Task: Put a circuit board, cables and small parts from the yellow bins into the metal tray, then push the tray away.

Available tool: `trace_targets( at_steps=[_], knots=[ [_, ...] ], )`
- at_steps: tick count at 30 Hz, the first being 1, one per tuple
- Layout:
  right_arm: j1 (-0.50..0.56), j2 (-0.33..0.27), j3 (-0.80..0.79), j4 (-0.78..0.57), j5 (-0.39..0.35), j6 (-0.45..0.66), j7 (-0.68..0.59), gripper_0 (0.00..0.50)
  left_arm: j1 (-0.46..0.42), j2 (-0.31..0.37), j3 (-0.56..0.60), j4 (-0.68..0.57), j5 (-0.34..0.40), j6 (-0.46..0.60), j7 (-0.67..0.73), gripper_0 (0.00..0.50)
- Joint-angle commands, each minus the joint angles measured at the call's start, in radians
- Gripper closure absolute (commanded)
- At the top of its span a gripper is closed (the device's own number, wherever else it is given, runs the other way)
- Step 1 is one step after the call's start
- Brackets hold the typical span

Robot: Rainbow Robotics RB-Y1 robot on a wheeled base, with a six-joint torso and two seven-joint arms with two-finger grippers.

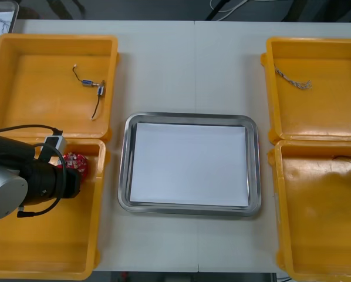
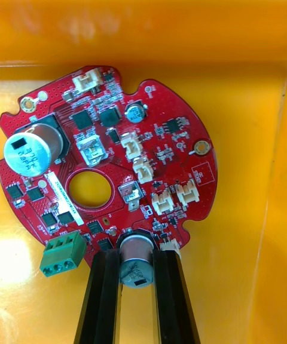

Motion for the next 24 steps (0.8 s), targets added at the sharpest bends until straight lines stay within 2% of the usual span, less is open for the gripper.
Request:
trace_targets(
  at_steps=[1, 9, 13, 19, 24],
  knots=[
    [0.021, 0.016, 0.013, -0.006, 0.016, -0.009, -0.028, 0.037, 0.029, 0.03, -0.014, -0.034, -0.006, -0.021, 0.078, 0.5],
    [0.044, 0.016, 0.013, -0.007, 0.021, -0.043, -0.03, 0.035, 0.03, 0.052, -0.007, -0.04, -0.002, -0.019, 0.076, 0.5],
    [0.053, 0.016, 0.004, -0.007, 0.023, -0.052, -0.025, 0.037, 0.032, 0.09, 0.009, -0.063, 0.043, -0.004, 0.079, 0.5],
    [0.058, 0.016, -0.003, -0.006, 0.026, -0.054, -0.031, 0.037, 0.108, 0.142, 0.1, -0.14, 0.13, 0.019, 0.073, 0.5],
    [0.058, 0.016, -0.003, -0.007, 0.023, -0.055, -0.045, 0.037, 0.183, 0.181, 0.155, -0.192, 0.148, 0.039, 0.062, 0.5]
  ],
)
